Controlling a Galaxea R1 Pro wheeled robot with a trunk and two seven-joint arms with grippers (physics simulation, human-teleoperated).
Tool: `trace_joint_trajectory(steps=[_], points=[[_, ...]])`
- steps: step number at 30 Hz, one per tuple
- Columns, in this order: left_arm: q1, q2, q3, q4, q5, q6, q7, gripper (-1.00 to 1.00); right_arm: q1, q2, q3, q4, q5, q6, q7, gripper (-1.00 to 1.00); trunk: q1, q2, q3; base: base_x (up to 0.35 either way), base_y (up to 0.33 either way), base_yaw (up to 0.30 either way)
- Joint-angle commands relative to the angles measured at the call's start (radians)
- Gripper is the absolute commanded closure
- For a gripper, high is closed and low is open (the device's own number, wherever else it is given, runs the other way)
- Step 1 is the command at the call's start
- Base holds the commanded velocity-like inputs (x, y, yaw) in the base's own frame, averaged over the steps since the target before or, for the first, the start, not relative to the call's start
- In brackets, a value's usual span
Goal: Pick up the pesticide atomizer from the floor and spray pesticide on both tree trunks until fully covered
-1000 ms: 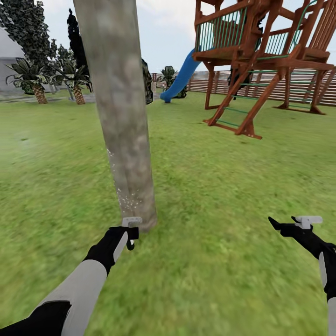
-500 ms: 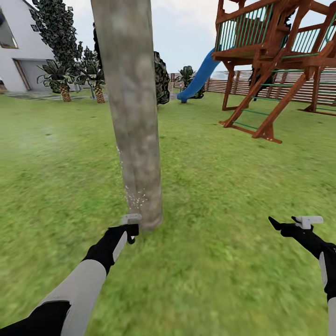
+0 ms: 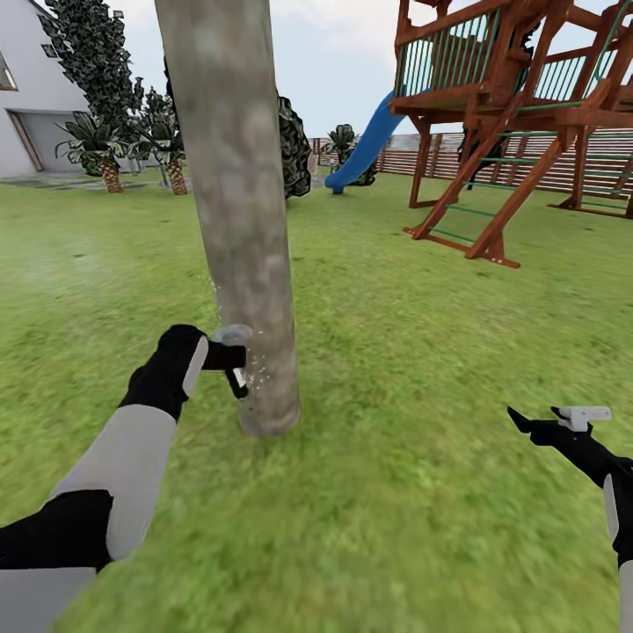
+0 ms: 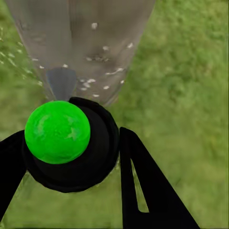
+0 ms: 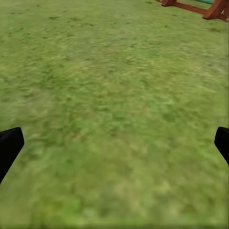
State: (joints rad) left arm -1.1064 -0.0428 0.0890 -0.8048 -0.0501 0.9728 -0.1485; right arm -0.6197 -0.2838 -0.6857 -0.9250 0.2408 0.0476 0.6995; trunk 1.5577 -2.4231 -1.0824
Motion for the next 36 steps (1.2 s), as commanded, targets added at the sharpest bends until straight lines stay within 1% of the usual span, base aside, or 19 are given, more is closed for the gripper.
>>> trace_joint_trajectory(steps=[1,2,3,4,6,8,11,13,14,18,20,22,27,28,29,32,34,36], points=[[-0.011,0.014,0.0,-0.018,0.01,0.018,0.0,1.0,0.0,0.0,0.0,0.0,0.0,0.0,0.0,-1.0,0.0,0.0,0.0,0.0,0.0,0.0],[-0.026,0.027,0.0,-0.026,0.01,0.028,0.0,1.0,0.0,0.0,0.0,0.0,0.0,0.0,0.0,-1.0,0.0,0.0,0.0,0.0,0.0,0.0],[-0.056,0.044,0.0,-0.032,0.01,0.039,0.0,1.0,0.0,0.0,0.0,0.0,0.0,0.0,0.0,-1.0,0.0,0.0,0.0,0.0,0.0,0.0],[-0.075,0.049,0.0,-0.033,0.01,0.042,0.0,1.0,0.0,0.0,0.0,0.0,0.0,0.0,0.0,-1.0,0.0,0.0,0.0,0.0,0.0,0.0],[-0.107,0.05,0.0,-0.033,0.01,0.046,0.0,1.0,0.0,0.0,0.0,0.0,0.0,0.0,0.0,-1.0,0.0,0.0,0.0,0.0,0.0,0.0],[-0.134,0.045,-0.001,-0.034,0.01,0.048,0.001,1.0,0.0,-0.001,0.0,-0.001,0.0,0.0,0.0,-1.0,0.0,0.0,0.0,0.0,0.0,0.0],[-0.146,0.046,-0.021,-0.036,0.012,0.049,0.0,1.0,0.0,-0.001,0.0,-0.001,0.0,0.0,-0.001,-1.0,0.0,0.0,0.0,0.0,0.0,0.0],[-0.195,0.04,-0.026,-0.029,0.013,0.05,0.0,1.0,0.0,-0.002,0.0,0.0,0.0,0.0,-0.001,-1.0,0.0,0.0,0.0,0.0,0.0,0.0],[-0.2,0.041,-0.028,-0.027,0.012,0.05,0.001,1.0,0.0,-0.002,-0.001,-0.001,0.0,0.0,-0.001,-1.0,0.0,0.0,0.0,0.0,0.0,0.0],[-0.188,0.045,-0.034,-0.023,0.01,0.049,0.001,1.0,0.0,-0.002,0.0,-0.002,0.0,0.0,-0.002,-1.0,0.0,0.0,0.0,0.0,0.0,0.0],[-0.16,0.044,-0.061,-0.024,0.01,0.048,0.001,1.0,0.0,0.0,0.0,-0.001,0.0,0.0,-0.002,-1.0,0.0,0.0,0.0,0.0,0.0,0.0],[-0.15,0.042,-0.08,-0.026,0.011,0.048,0.001,1.0,0.0,0.0,0.0,-0.001,0.0,0.0,-0.002,-1.0,0.0,0.0,0.0,-0.072,-0.027,0.0],[-0.146,0.04,-0.084,-0.024,0.012,0.047,0.001,1.0,0.0,0.0,0.0,-0.002,0.0,0.0,-0.001,-1.0,0.0,0.0,0.0,-0.261,-0.143,0.0],[-0.134,0.042,-0.084,-0.021,0.011,0.043,0.002,1.0,0.0,0.0,0.0,-0.002,0.0,0.0,-0.002,-1.0,0.0,0.0,0.0,-0.159,-0.071,0.0],[-0.105,0.044,-0.086,-0.019,0.01,0.035,0.004,1.0,0.0,0.0,0.0,-0.002,0.0,0.0,-0.002,-1.0,0.0,0.0,0.0,-0.052,-0.023,0.0],[-0.053,0.043,-0.087,-0.018,0.01,0.029,0.005,1.0,0.0,0.0,0.0,0.0,0.0,0.0,-0.001,-1.0,0.0,0.0,0.0,-0.012,-0.005,0.0],[-0.003,0.04,-0.084,-0.017,0.015,0.024,0.005,1.0,0.0,0.001,0.0,0.0,0.0,0.0,-0.001,-1.0,0.0,0.0,0.0,-0.001,0.0,0.0],[0.016,0.039,-0.082,0.003,0.019,0.012,0.0,1.0,0.0,0.002,0.0,0.0,0.0,0.0,-0.001,-1.0,0.0,0.0,0.0,0.0,0.0,0.0]])
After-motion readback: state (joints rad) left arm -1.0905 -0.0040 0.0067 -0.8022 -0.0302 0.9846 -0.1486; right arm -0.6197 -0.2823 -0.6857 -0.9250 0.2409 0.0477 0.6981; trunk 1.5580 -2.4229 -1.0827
